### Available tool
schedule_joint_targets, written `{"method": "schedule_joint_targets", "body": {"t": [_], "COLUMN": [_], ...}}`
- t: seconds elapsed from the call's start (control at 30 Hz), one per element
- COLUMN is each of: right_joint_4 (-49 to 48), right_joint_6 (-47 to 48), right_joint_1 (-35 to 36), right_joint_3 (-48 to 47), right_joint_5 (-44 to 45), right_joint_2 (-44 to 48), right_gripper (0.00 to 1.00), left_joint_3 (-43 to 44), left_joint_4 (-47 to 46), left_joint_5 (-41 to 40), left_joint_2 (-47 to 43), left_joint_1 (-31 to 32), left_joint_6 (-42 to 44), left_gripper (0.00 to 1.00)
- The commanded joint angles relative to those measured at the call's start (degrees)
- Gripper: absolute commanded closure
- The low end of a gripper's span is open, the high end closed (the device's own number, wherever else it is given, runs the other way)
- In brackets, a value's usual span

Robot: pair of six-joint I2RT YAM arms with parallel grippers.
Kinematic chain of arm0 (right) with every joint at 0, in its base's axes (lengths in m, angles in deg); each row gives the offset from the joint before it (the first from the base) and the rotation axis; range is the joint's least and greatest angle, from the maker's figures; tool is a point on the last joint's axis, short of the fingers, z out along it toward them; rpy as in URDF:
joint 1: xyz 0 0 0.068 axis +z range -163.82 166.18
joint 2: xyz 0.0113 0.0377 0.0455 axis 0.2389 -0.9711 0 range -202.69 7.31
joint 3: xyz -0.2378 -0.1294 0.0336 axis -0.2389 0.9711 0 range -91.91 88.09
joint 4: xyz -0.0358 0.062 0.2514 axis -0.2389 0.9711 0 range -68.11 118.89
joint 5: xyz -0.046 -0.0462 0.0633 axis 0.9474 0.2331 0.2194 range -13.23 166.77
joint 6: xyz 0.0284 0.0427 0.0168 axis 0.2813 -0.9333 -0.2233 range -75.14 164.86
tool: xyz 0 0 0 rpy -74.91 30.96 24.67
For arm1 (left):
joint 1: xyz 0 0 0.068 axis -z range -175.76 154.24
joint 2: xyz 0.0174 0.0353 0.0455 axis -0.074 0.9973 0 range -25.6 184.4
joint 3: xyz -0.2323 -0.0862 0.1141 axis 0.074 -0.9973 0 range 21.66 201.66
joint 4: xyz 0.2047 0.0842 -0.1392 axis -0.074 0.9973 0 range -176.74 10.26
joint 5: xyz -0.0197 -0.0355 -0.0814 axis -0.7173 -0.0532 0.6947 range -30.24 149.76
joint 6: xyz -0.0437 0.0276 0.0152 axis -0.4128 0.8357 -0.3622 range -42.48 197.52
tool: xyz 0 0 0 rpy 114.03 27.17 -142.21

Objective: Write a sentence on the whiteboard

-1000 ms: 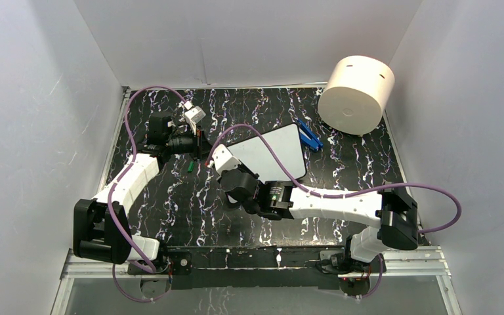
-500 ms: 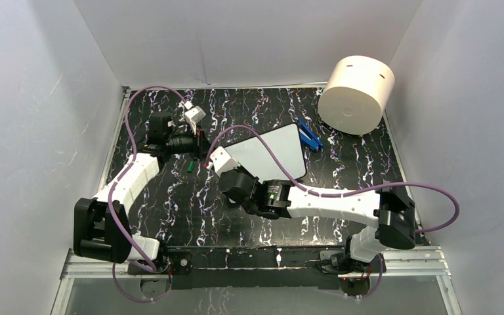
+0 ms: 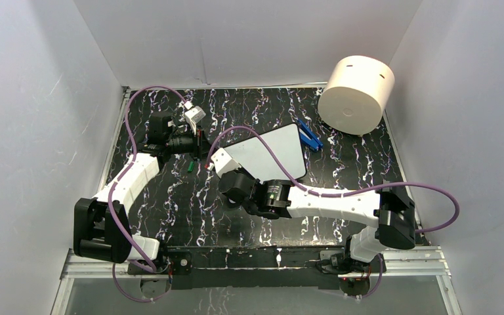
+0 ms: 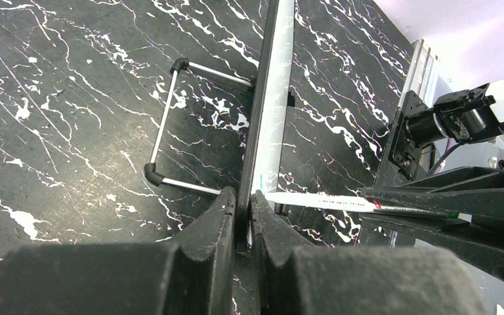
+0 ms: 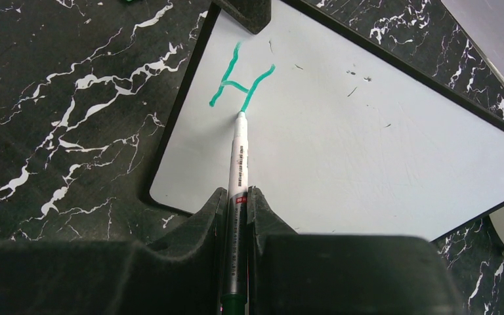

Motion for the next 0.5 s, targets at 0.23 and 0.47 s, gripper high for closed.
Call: {"method": "schedule_joint_targets", "body": {"t": [0.23,0.47], "right_joint_4": [-3.7,-7.0], "right_joint_6": [0.1,0.7], "right_joint_1": [-0.4,-0.4], "right_joint_3": [1.0,4.0], "right_joint_5": [0.4,1.4], "right_joint_2": [3.3,6.4], "right_gripper": [1.0,1.0], "left_joint_3": [0.5,0.6], "left_joint_4": [3.1,3.2], "left_joint_5": [-2.3,-2.3], "left_joint_2": [1.1,1.2], "left_joint_1": [0.9,0.8], "left_joint_6": [1.9,1.9], "left_gripper": [1.0,1.0]}}
